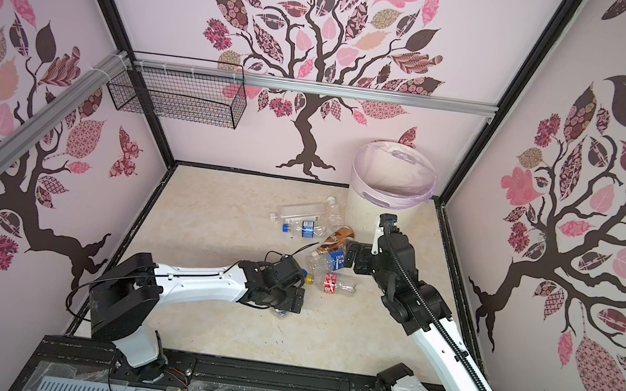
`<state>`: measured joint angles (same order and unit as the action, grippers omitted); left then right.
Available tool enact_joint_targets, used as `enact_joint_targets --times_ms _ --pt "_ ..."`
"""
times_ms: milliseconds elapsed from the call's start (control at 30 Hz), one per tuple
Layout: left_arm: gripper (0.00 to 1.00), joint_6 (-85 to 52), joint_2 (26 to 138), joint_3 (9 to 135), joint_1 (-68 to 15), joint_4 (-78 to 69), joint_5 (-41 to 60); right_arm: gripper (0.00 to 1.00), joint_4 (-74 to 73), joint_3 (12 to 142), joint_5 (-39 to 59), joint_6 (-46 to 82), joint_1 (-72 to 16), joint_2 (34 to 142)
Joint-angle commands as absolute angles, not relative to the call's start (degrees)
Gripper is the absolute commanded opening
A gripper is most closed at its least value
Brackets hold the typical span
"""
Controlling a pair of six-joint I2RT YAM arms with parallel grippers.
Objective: Throw the plastic bottles in the bin
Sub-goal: 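Grasp the Fiji bottle's body with the left gripper, then lift the Fiji bottle toward the right gripper while the right grasps its cap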
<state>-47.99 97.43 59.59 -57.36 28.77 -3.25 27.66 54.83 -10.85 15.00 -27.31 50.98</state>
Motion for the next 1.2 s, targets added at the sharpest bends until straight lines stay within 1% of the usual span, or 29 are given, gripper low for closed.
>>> enact_joint_targets --times_ms 0,133,233,400,500,567,600,767,1000,1167 --pt "0.92 -46.98 99.12 62.25 -57.58 28.39 -4.11 1.00 28.57 54.54 -12.02 14.02 -27.51 49.18" --pt "0.88 -46.73 101.43 63.44 -57.62 28.34 -3.96 1.00 28.61 54.17 -12.47 13.62 -27.51 47.68" --pt "0.82 -46.58 102.52 64.02 -57.64 28.37 -3.88 1.00 28.84 54.01 -12.67 13.28 -27.51 47.07" --pt "0.76 -45.34 102.11 64.19 -57.57 29.07 -5.15 1.00 29.68 54.52 -13.00 12.76 -27.56 47.48" --pt "0.69 -44.23 100.93 63.27 -57.57 28.36 -6.05 1.00 30.18 54.58 -12.90 12.86 -27.52 48.24" --pt "0.62 -43.88 100.12 62.44 -57.44 27.47 -6.40 0.99 30.18 54.57 -12.94 13.05 -27.56 48.58" --pt "0.60 -43.65 99.81 62.00 -57.23 27.11 -6.06 0.99 30.02 54.57 -13.02 13.31 -27.53 48.72" --pt "0.56 -42.50 97.84 60.61 -55.03 26.89 -4.47 0.99 29.47 53.98 -12.56 15.08 -27.47 49.36" --pt "0.56 -41.29 90.68 57.27 -51.35 27.38 -3.59 1.00 28.01 54.49 -10.40 18.47 -27.51 51.94" --pt "0.56 -38.26 84.55 57.03 -48.17 27.48 -3.72 0.99 25.58 54.90 -6.53 21.40 -27.47 54.22"
